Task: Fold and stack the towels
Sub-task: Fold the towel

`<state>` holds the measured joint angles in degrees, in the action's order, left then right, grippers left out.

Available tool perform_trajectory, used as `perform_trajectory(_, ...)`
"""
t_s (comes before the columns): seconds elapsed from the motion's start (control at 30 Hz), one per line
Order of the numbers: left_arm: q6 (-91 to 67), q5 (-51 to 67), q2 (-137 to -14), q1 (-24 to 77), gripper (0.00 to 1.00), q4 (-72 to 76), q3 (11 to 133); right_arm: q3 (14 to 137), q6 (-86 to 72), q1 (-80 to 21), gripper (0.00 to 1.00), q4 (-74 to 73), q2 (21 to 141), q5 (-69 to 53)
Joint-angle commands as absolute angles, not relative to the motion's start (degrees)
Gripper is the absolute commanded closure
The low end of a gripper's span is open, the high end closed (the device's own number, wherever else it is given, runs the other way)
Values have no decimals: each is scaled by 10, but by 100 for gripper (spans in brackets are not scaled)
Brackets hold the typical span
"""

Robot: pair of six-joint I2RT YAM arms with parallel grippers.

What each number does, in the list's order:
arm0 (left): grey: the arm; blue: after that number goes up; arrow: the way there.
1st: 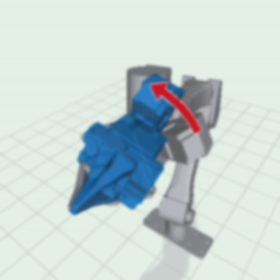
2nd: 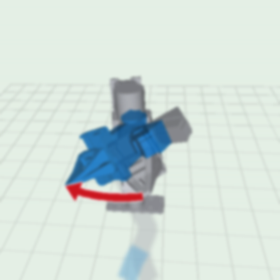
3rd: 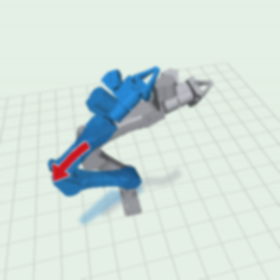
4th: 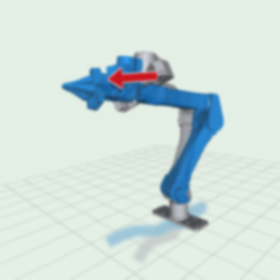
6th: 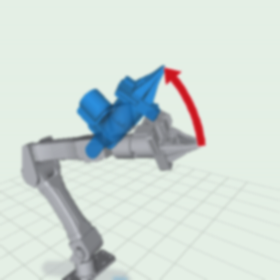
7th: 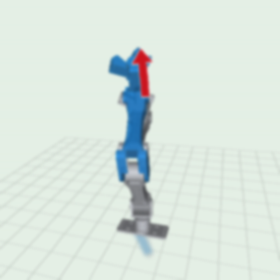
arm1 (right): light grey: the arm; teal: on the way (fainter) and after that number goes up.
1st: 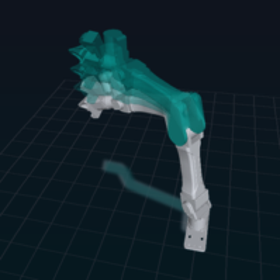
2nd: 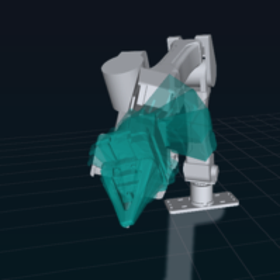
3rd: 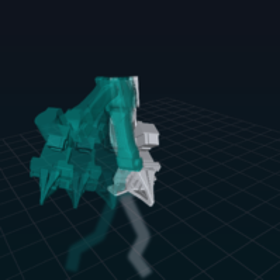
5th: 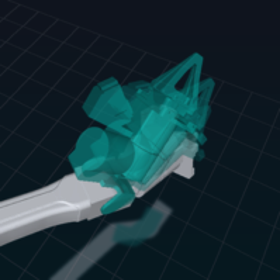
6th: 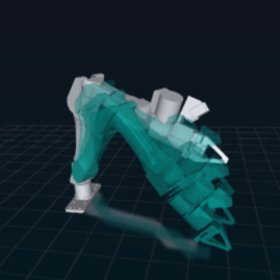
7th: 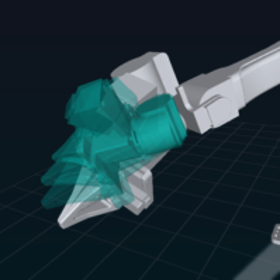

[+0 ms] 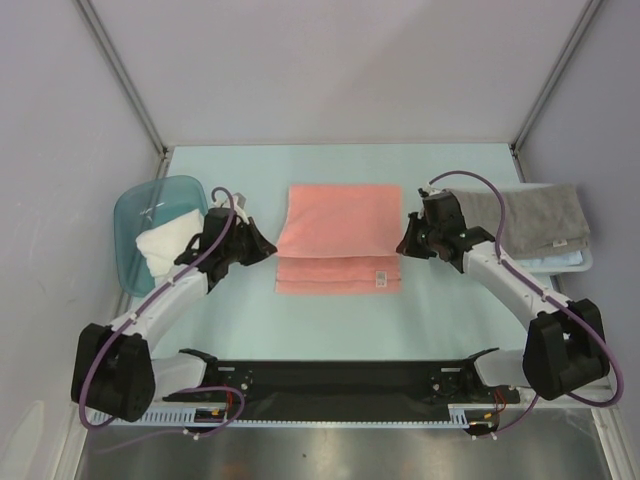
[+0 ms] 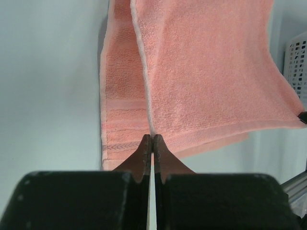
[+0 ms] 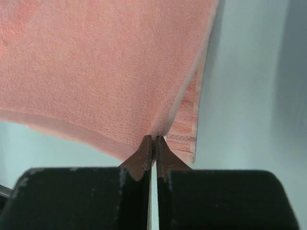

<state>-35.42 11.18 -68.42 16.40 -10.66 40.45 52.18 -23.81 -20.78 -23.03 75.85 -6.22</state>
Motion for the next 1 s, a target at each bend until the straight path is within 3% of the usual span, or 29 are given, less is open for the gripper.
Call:
perform_trajectory(0.0,-339,117,-655,170,100,-108,402,527,-241,-210,100,-239,730,-46)
perform_trajectory(0.33,-346,113,-633,174,100,-109,381,511,-242,-211,100,-246,710,-42)
perform_trajectory(0.53,-368,103,-689,173,100,-69,398,527,-244,-200,100,-217,752,-54)
perform_trajectory(0.7,-384,41,-783,160,99,-33,508,678,-230,-153,100,-196,866,-66)
perform_trajectory(0.97,-348,19,-983,113,100,62,833,982,-202,-102,100,-143,1065,-45)
